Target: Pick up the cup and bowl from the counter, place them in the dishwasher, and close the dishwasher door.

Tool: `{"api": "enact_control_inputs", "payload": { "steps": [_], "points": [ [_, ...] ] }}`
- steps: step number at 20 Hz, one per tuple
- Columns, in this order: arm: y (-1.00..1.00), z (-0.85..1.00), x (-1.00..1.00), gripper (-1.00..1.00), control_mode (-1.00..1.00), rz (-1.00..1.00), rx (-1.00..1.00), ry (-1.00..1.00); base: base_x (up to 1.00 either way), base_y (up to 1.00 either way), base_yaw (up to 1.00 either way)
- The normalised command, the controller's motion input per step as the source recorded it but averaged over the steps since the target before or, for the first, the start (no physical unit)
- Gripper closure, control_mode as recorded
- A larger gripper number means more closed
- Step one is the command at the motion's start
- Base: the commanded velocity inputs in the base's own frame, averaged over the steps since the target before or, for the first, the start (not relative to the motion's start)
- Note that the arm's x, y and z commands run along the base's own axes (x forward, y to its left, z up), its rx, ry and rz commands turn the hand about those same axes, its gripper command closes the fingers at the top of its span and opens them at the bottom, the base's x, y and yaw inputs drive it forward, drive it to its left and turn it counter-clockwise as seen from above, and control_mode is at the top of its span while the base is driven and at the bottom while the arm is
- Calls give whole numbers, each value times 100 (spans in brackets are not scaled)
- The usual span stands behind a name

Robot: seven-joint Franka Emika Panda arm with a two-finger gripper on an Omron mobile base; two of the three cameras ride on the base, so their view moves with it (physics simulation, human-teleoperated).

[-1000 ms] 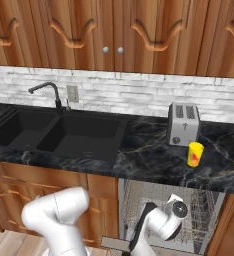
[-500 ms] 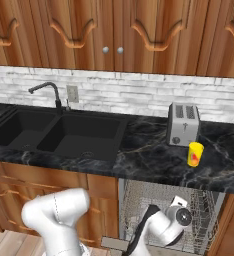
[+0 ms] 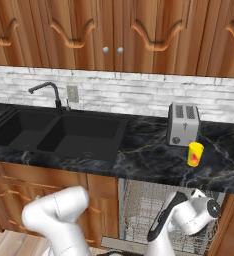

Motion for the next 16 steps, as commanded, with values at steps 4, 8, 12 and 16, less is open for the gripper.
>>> {"api": "enact_control_inputs", "payload": {
  "steps": [4, 8, 12, 16],
  "points": [
    [-49, 50, 7, -100, -100, 9, 9, 9, 0, 0, 0],
    [-24, 42, 8, -100, -100, 10, 0, 6, 0, 0, 0],
    [-19, 50, 9, -100, -100, 10, 0, 2, 0, 0, 0],
    [-19, 59, 8, -100, -100, 7, -5, 0, 0, 0, 0]
  ]
}}
